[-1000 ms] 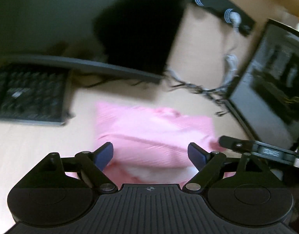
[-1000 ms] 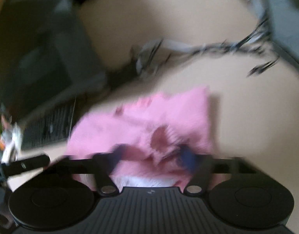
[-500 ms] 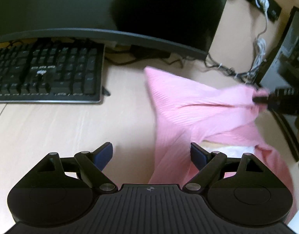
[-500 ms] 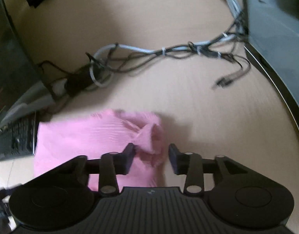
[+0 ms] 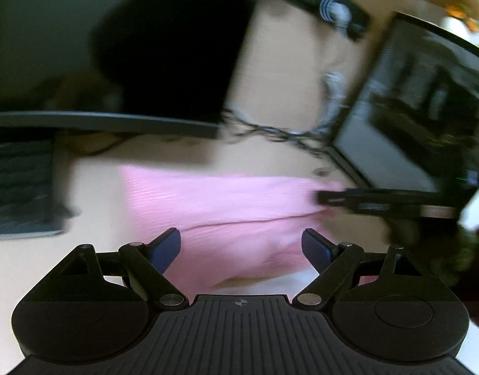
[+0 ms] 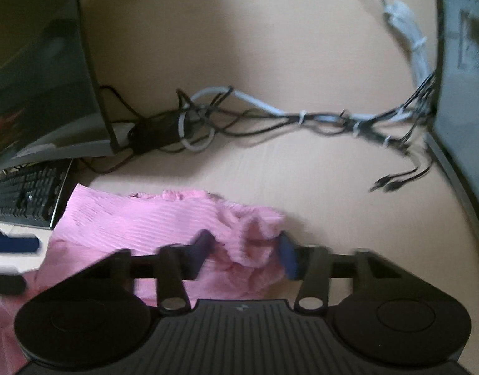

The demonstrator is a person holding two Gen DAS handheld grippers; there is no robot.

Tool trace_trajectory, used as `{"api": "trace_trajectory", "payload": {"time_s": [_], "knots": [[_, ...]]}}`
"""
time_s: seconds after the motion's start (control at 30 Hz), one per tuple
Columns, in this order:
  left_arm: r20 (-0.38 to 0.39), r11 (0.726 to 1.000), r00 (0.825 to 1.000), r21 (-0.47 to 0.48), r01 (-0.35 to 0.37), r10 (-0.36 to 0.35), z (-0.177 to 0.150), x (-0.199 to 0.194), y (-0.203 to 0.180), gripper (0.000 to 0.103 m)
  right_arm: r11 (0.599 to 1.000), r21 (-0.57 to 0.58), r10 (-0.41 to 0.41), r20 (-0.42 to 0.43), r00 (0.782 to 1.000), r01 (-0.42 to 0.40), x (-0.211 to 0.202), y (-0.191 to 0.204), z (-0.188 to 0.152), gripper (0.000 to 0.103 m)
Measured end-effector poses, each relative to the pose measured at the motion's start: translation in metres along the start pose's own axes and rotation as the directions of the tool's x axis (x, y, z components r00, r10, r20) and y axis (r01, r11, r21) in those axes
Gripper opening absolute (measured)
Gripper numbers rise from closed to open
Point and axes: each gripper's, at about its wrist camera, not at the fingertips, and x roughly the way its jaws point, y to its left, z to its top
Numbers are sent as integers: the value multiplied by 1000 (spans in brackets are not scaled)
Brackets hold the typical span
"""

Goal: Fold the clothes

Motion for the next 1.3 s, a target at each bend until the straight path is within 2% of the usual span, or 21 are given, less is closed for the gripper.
{"api": "trace_trajectory", "payload": {"time_s": [0.1,0.2,0.3,0.37,0.4,0.43,0.47,0.5,0.53,0.57,0.63,0.73,0.8,0.87,0.93,1.0,1.03,1.17,1.23,1.3], "knots": [[-66,999,997,-3,-33,33,-2,23,4,91,991,92,96,41,995,-99,-20,0,11,17],[-91,996,994,-63,-68,63,-6,24,23,90,966,190,167,48,985,-173,-36,-8,16,17],[-110,989,988,-88,-116,106,-10,20,39,90,962,247,132,-39,990,-119,-18,-21,5,17],[-129,984,981,-84,-157,145,-12,18,46,90,968,249,73,-102,992,-46,-5,-26,-6,20],[-141,981,977,-83,-176,163,-13,17,49,90,969,246,42,-133,990,-8,2,-29,-12,22],[-152,977,972,-82,-195,181,-14,16,52,90,971,238,31,-128,991,1,1,-29,-14,28],[-153,976,971,-86,-200,185,-13,12,54,90,976,218,16,-118,993,10,-3,-28,-12,35],[-152,975,970,-91,-203,188,-13,7,57,90,983,184,-8,-103,995,27,-8,-24,-9,46],[-142,976,973,-90,-197,183,-11,1,56,90,990,136,-33,-68,997,42,-17,-19,-5,51],[-121,981,978,-81,-179,168,-7,-7,52,90,995,85,-55,-28,998,58,-27,-13,0,51],[-74,991,991,-62,-116,112,5,-18,42,91,999,17,-34,52,998,34,-44,-2,10,51],[-6,997,1000,-71,-15,15,25,-19,27,95,997,42,63,81,995,-67,-46,7,19,50],[3,995,1000,-101,23,-23,32,-5,22,95,992,76,101,43,994,-104,-28,10,15,50],[-10,991,999,-134,31,-33,34,16,22,95,995,76,71,-29,997,-69,-4,10,3,49],[-72,986,997,-163,-21,10,28,39,28,94,997,71,28,-109,994,-20,23,7,-12,47],[-138,980,989,-185,-76,50,20,59,38,92,1000,25,4,-93,996,-2,23,11,-13,46],[-139,981,989,-180,-75,50,20,56,38,92,1000,10,-6,-99,995,7,20,12,-10,46],[-123,987,992,-151,-58,39,24,36,34,92,999,-46,16,-49,999,-18,-24,8,-6,50],[-148,988,987,-135,-76,56,14,18,38,93,997,-74,8,-41,999,-11,-50,1,-12,57],[-175,988,982,-119,-97,75,3,-1,42,93,998,-70,-3,-52,999,0,-73,-10,-27,58]]}}
